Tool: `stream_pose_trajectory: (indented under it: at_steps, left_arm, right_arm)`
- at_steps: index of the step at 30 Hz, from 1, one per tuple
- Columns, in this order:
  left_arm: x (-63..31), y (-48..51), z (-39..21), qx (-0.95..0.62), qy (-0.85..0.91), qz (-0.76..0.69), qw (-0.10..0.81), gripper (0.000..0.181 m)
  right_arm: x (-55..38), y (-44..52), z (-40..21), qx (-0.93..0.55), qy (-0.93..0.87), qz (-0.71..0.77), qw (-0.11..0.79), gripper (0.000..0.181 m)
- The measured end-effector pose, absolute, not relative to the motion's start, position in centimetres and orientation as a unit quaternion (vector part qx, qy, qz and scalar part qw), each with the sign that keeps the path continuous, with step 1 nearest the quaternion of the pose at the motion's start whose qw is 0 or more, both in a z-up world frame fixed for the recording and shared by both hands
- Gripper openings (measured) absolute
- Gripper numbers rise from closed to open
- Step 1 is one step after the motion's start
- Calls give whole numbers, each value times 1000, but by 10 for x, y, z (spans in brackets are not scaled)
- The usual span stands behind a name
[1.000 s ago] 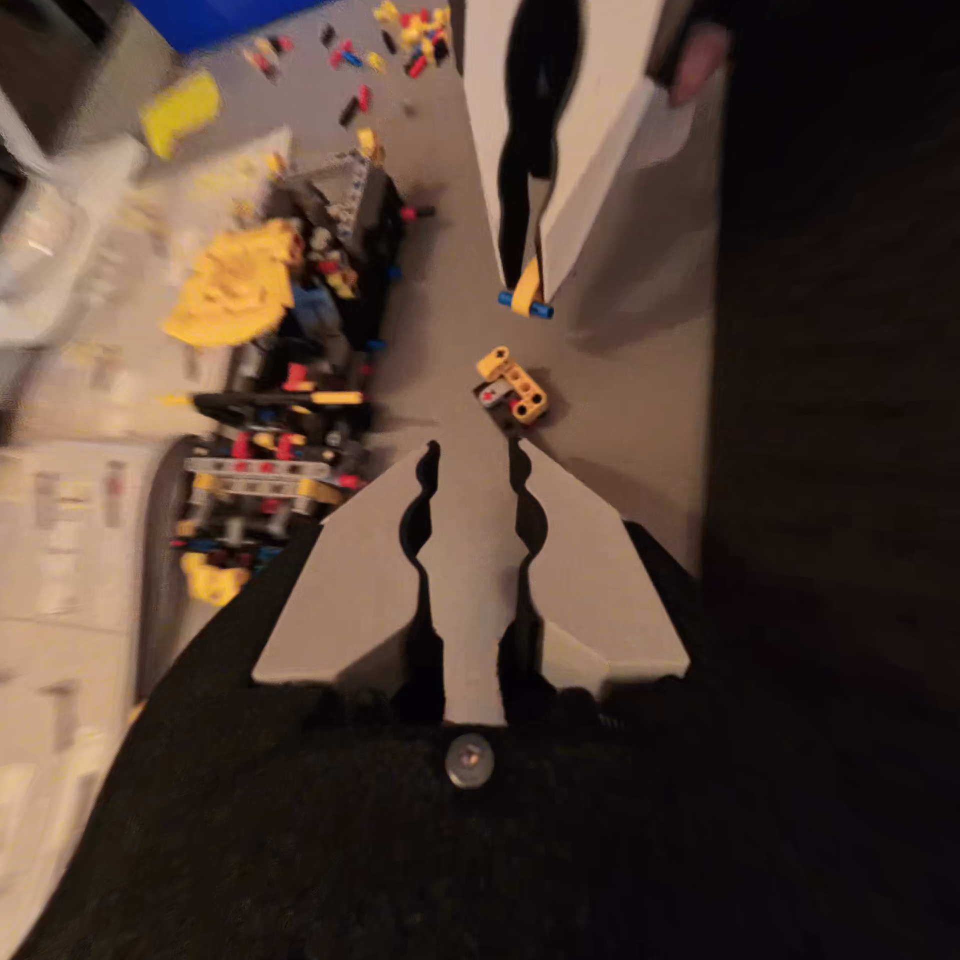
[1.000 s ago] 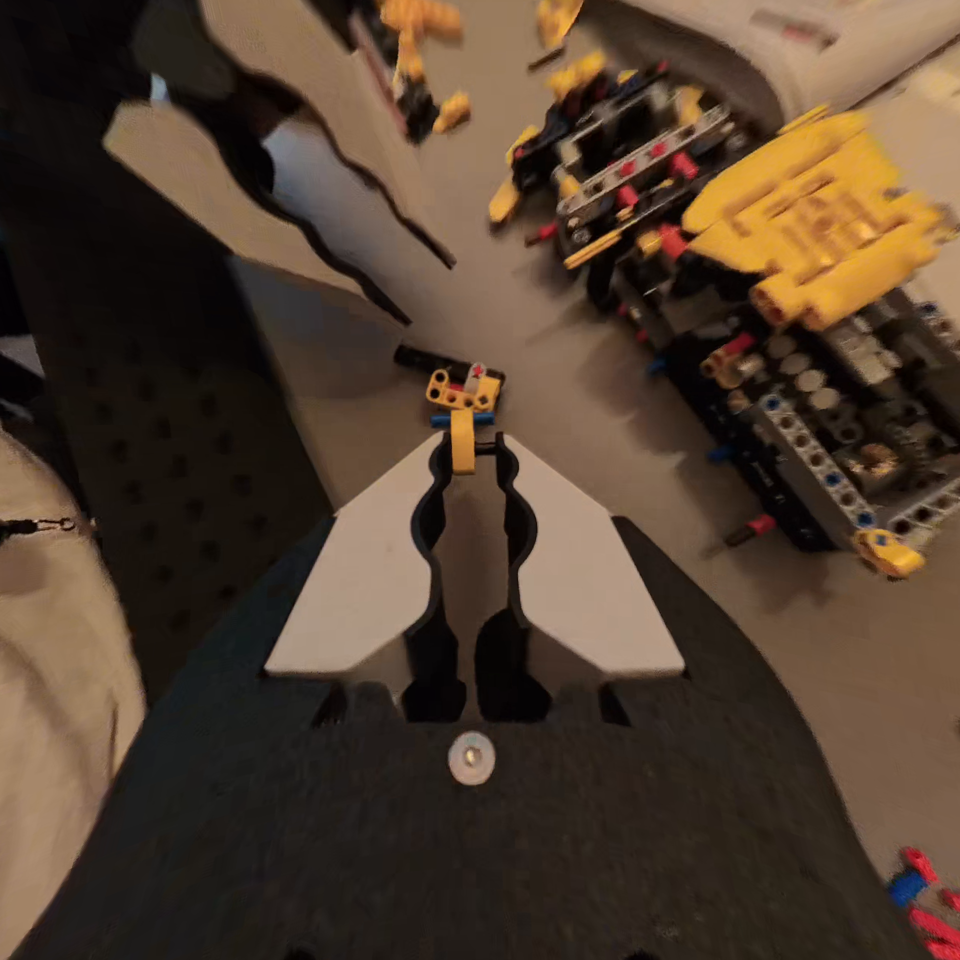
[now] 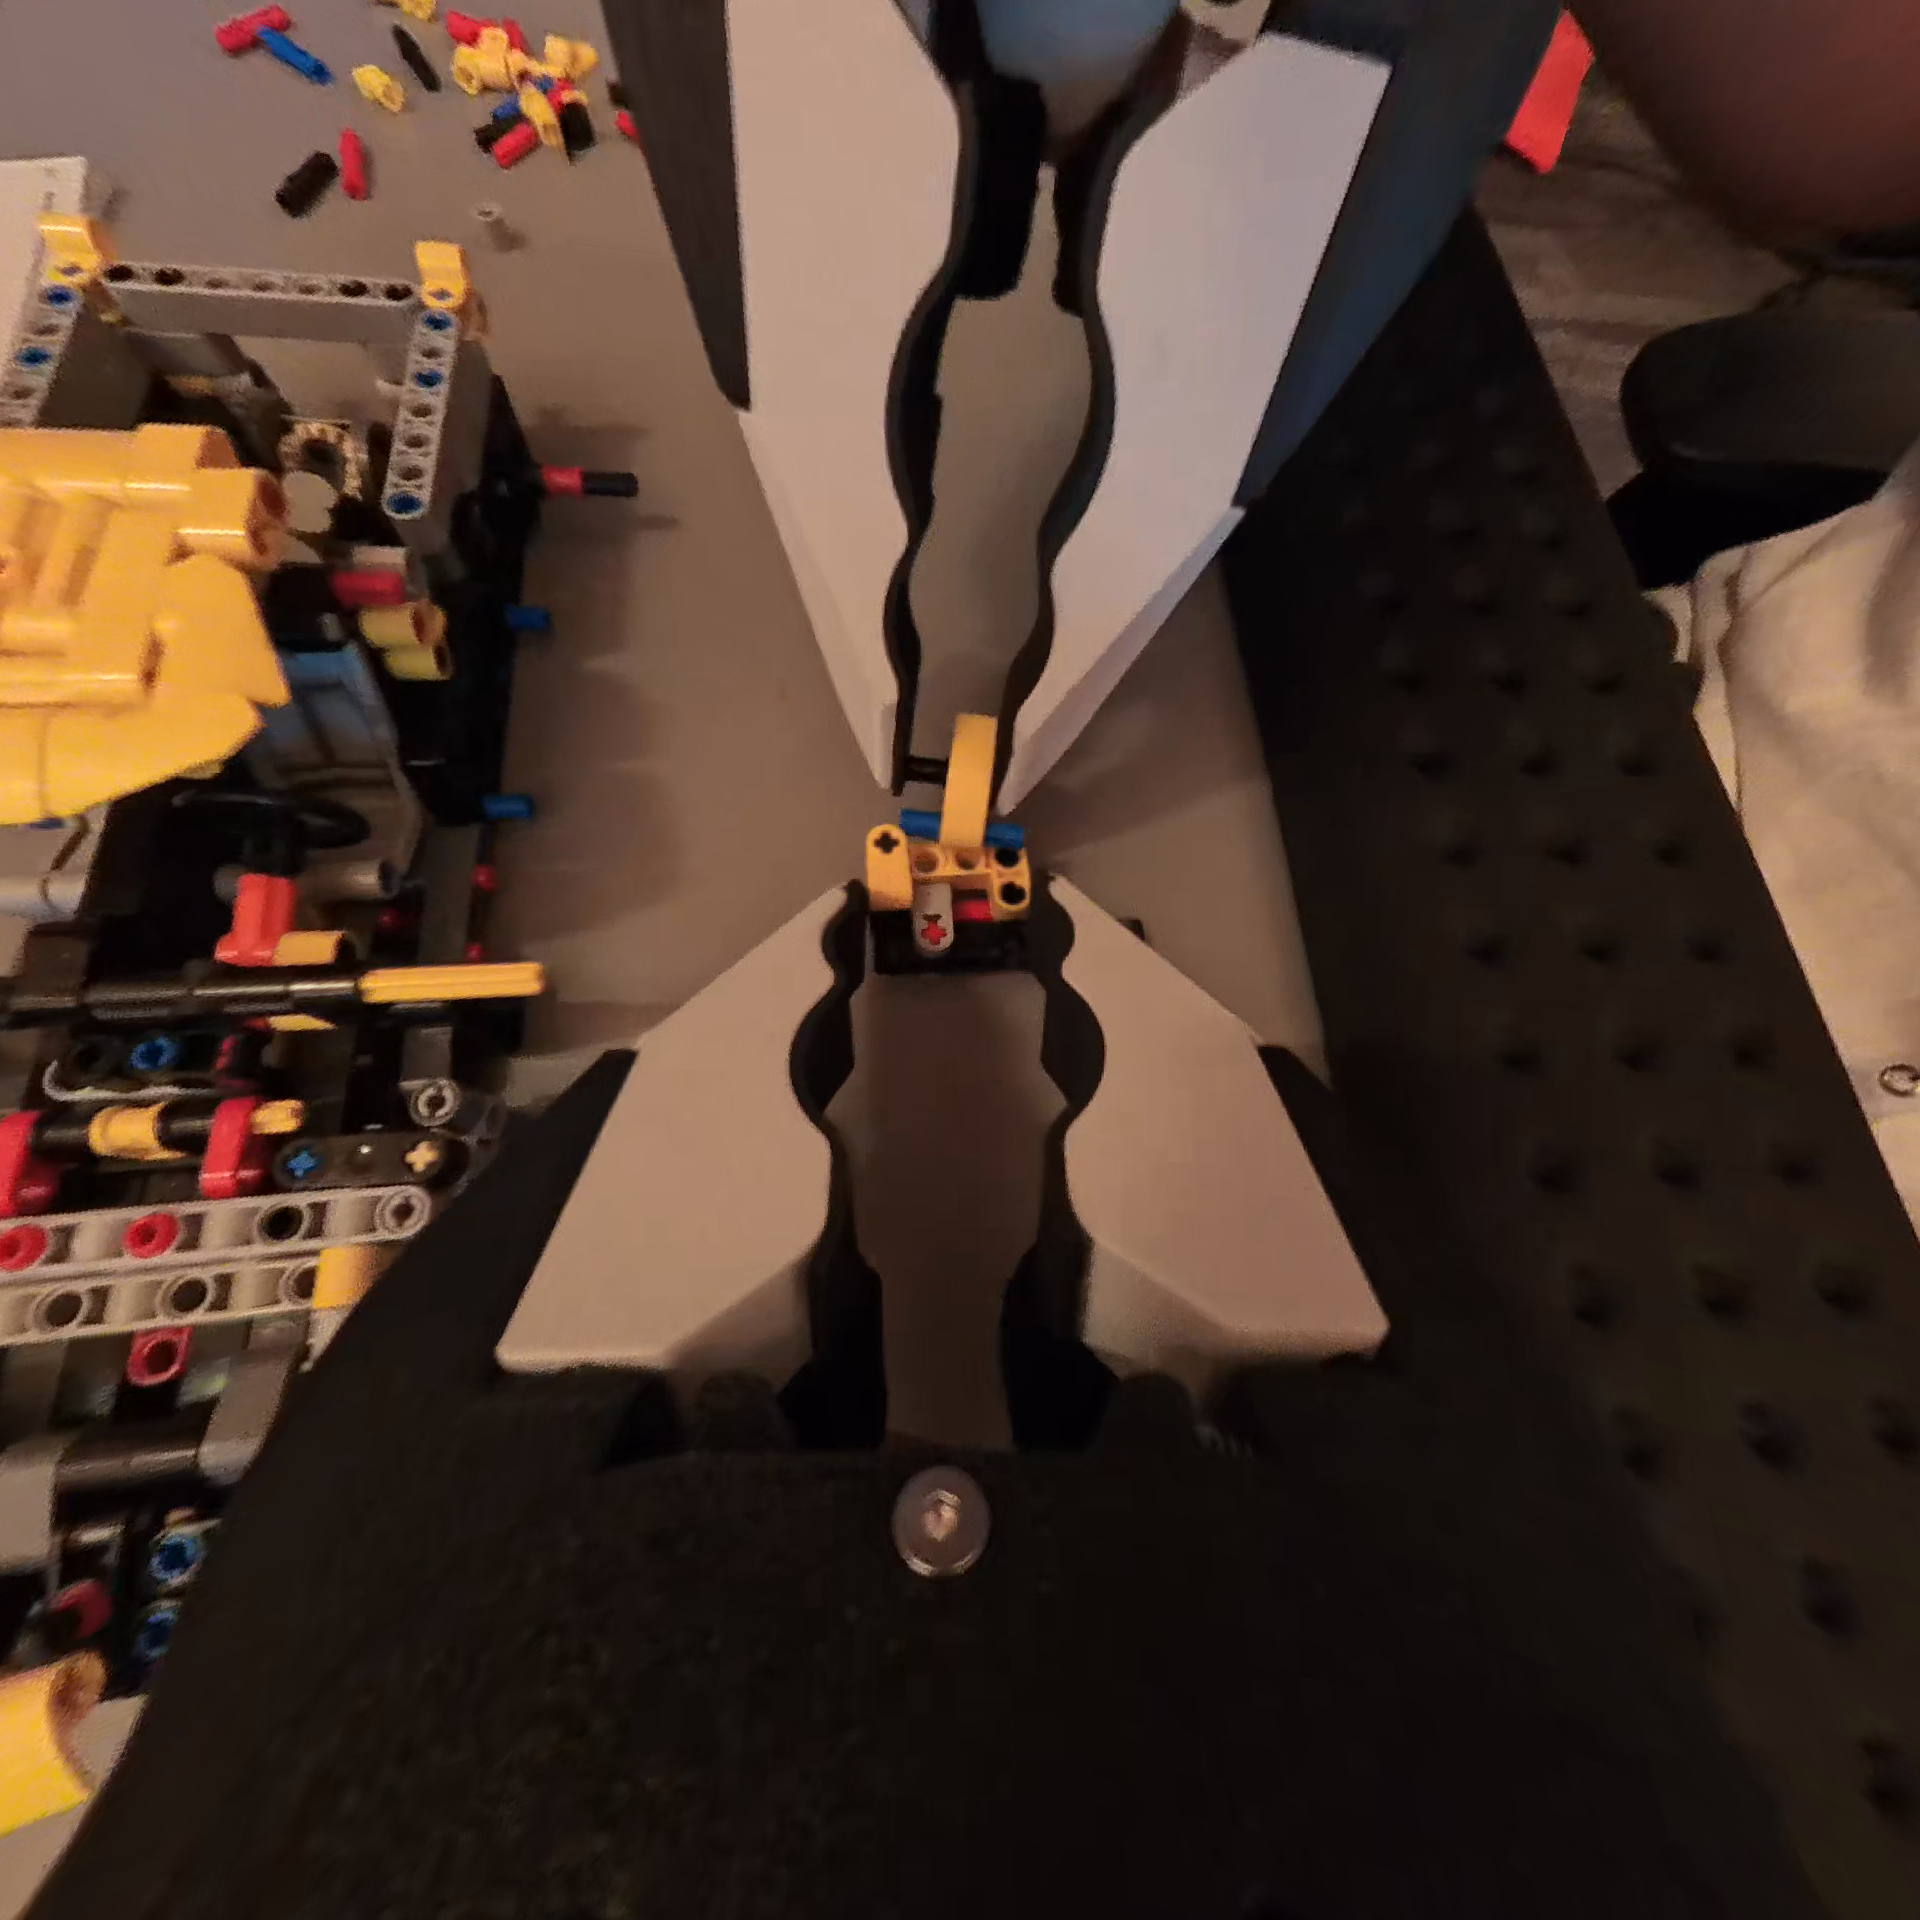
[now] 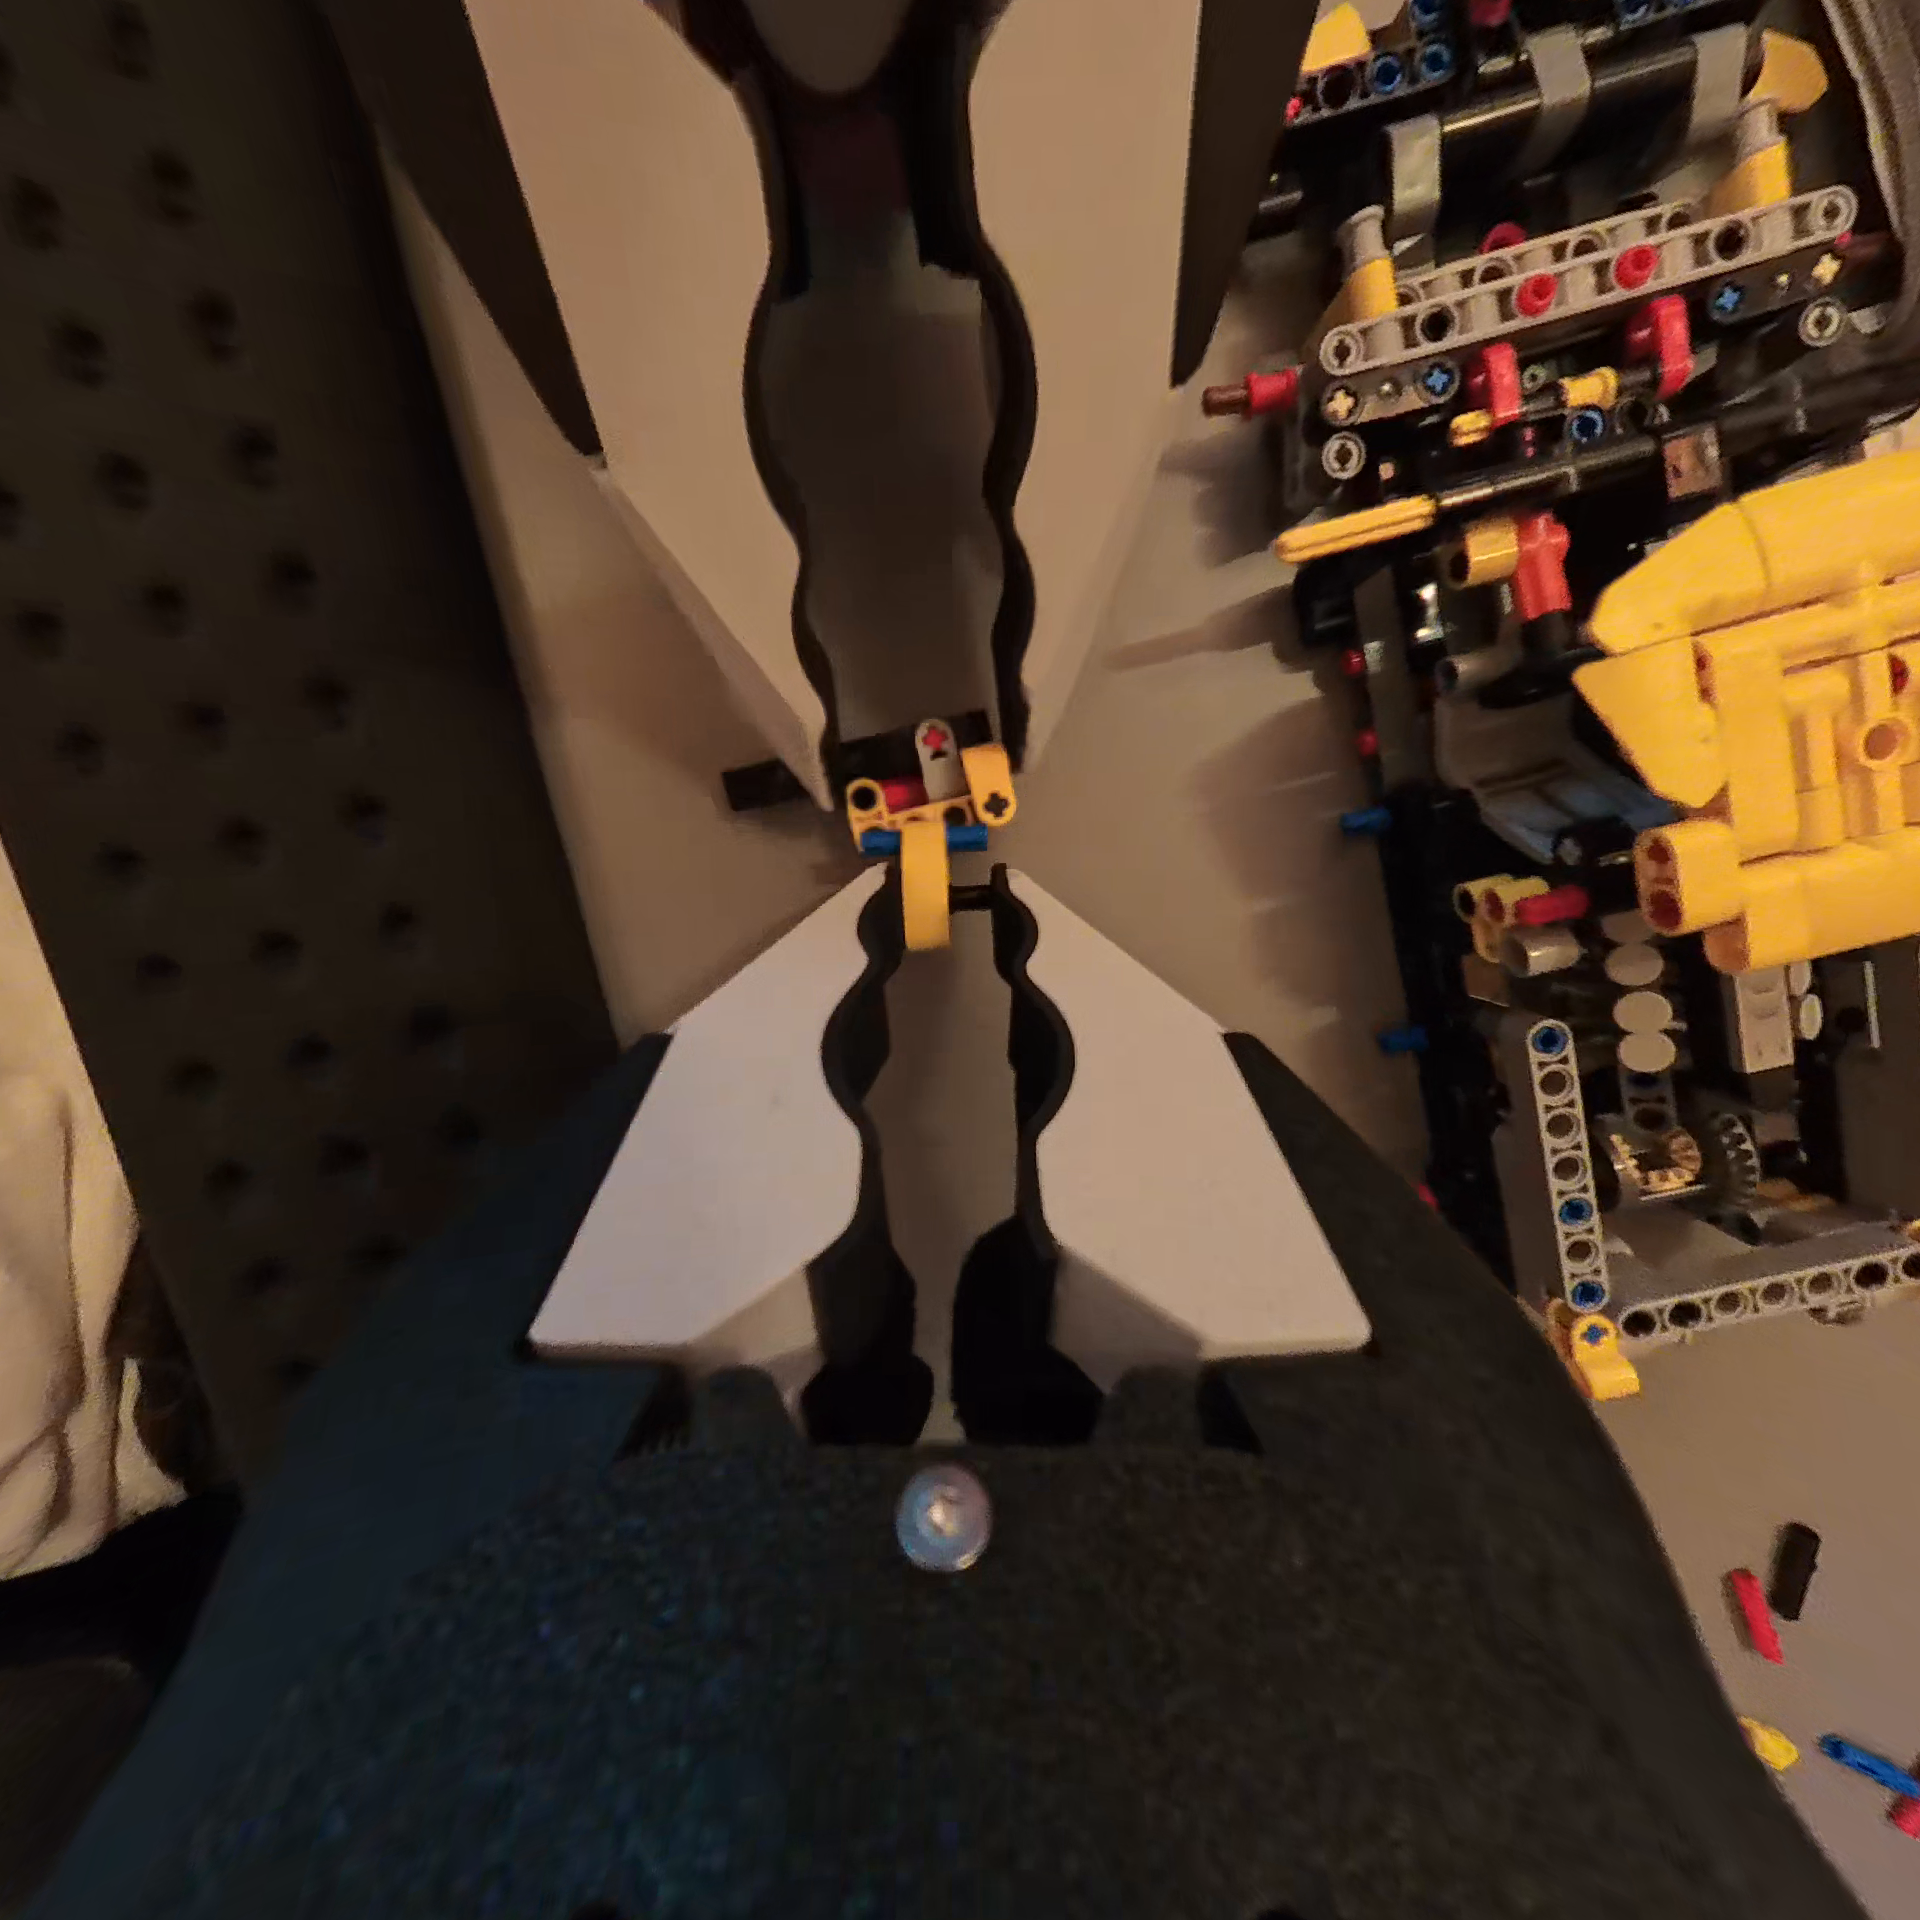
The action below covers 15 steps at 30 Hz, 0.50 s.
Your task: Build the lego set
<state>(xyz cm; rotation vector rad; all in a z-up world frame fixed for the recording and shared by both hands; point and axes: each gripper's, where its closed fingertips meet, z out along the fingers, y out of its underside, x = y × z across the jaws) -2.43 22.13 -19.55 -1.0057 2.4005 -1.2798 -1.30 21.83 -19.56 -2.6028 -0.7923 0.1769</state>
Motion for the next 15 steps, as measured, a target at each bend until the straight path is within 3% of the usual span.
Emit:
stream_pose_trajectory:
  at_steps: [10, 15]
  left_arm:
    - [-23, 217, -201, -350, 827, -421, 130, 32]
    - [-23, 218, -202, -354, 826, -417, 134, 33]
  right_arm:
    - [-19, 222, -193, -932, -301, 63, 193, 17]
    - [-11, 229, -190, -928, -307, 3, 213, 34]
